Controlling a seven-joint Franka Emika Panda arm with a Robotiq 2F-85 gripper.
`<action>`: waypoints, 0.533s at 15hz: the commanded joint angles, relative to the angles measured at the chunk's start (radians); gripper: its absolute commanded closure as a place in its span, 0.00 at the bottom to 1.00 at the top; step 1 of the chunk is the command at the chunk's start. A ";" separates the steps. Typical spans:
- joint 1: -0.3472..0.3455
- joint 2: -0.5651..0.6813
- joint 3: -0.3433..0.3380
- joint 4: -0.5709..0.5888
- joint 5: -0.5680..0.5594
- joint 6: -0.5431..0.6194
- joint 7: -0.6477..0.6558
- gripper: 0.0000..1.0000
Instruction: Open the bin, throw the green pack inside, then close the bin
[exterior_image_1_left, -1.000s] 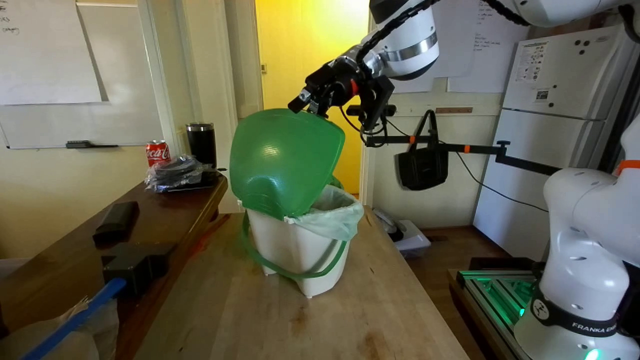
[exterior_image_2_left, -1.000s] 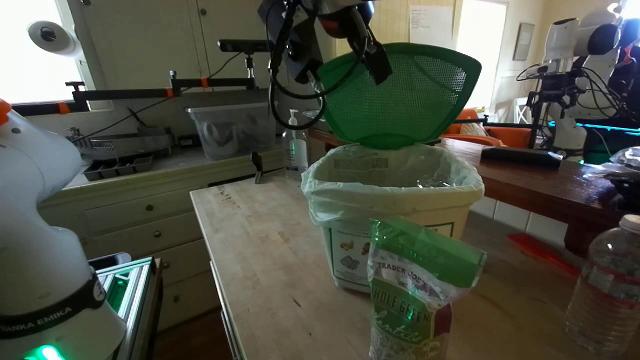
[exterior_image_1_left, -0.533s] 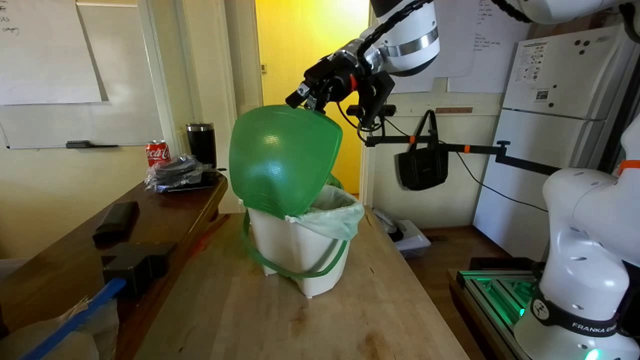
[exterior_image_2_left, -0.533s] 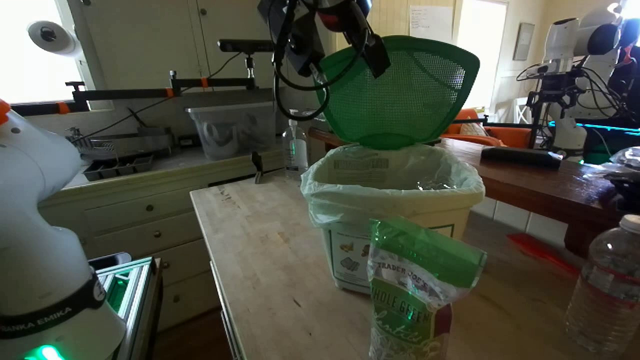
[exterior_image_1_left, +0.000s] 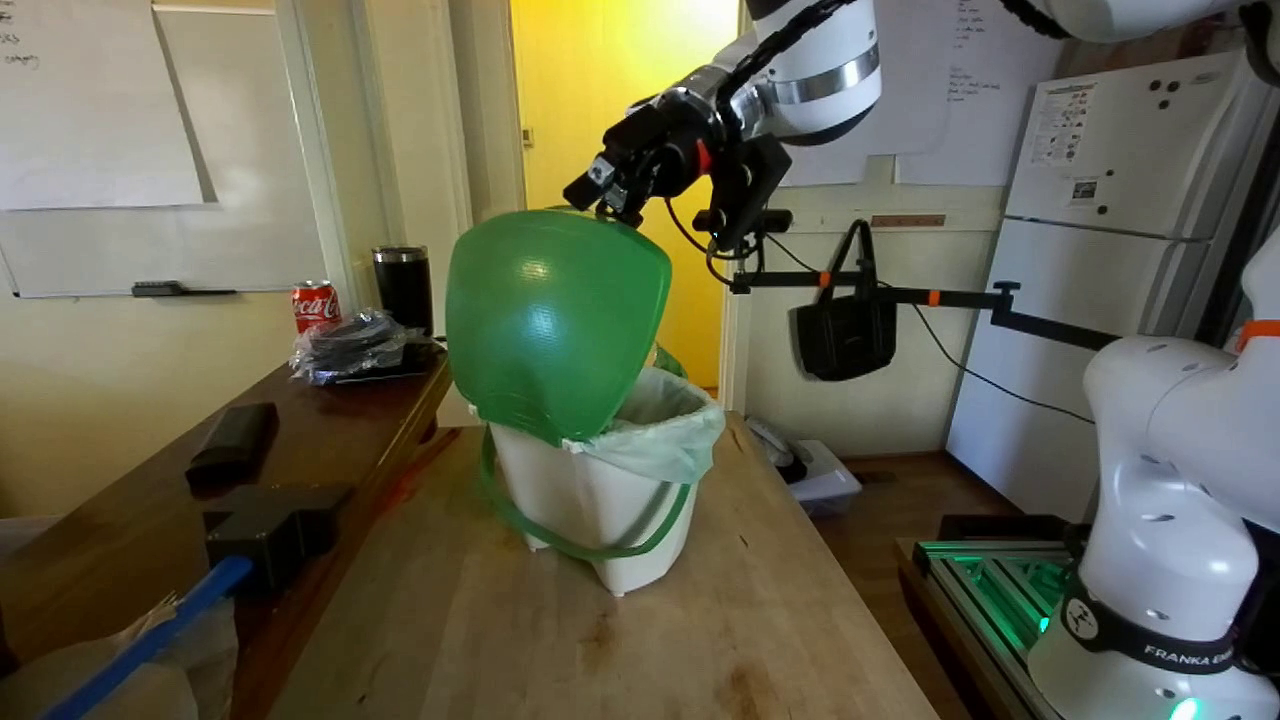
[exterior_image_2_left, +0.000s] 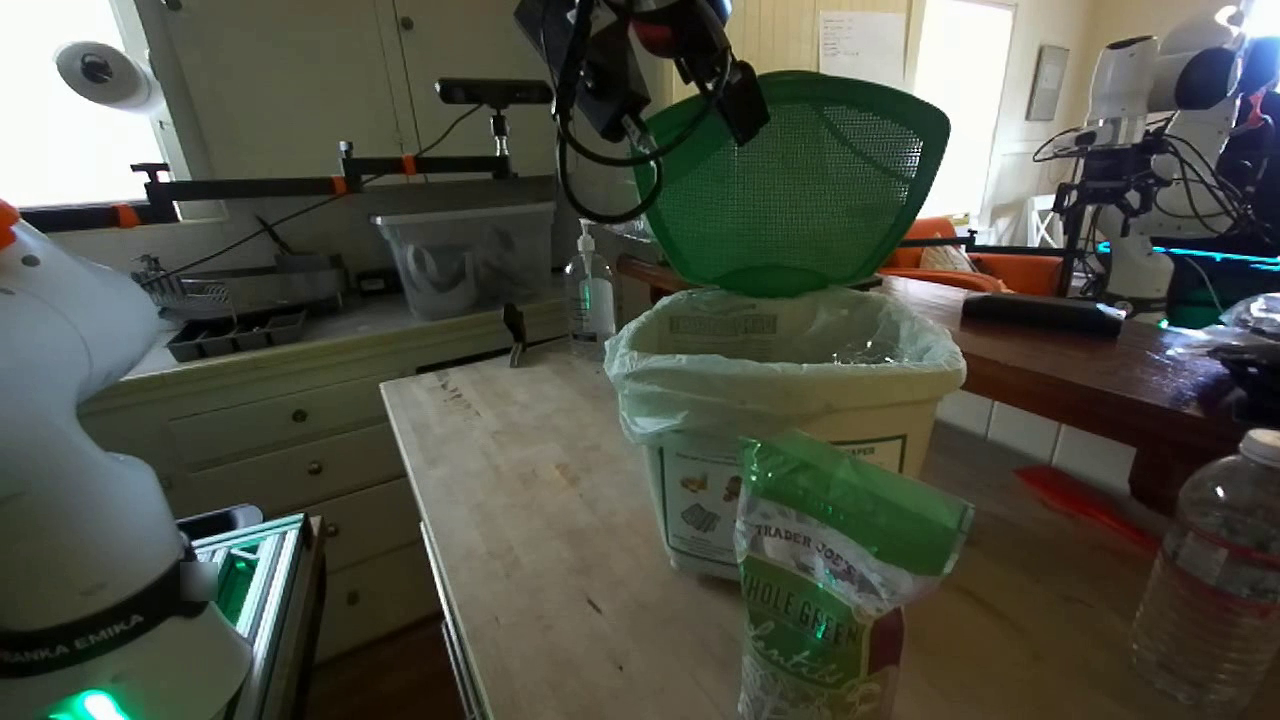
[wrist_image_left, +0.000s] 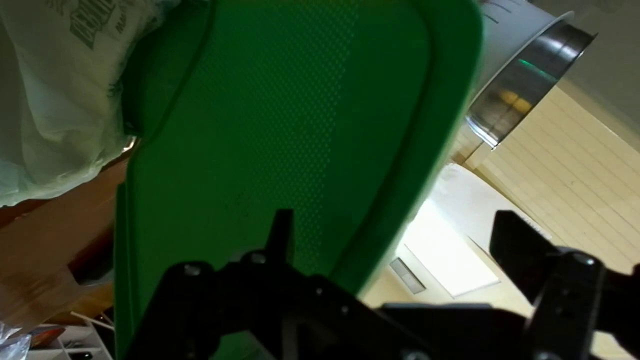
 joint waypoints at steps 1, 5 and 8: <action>0.017 -0.008 0.009 0.008 -0.001 0.023 -0.010 0.00; 0.023 -0.017 0.016 0.011 0.001 0.023 -0.019 0.00; 0.025 -0.023 0.015 0.009 0.000 0.019 -0.022 0.00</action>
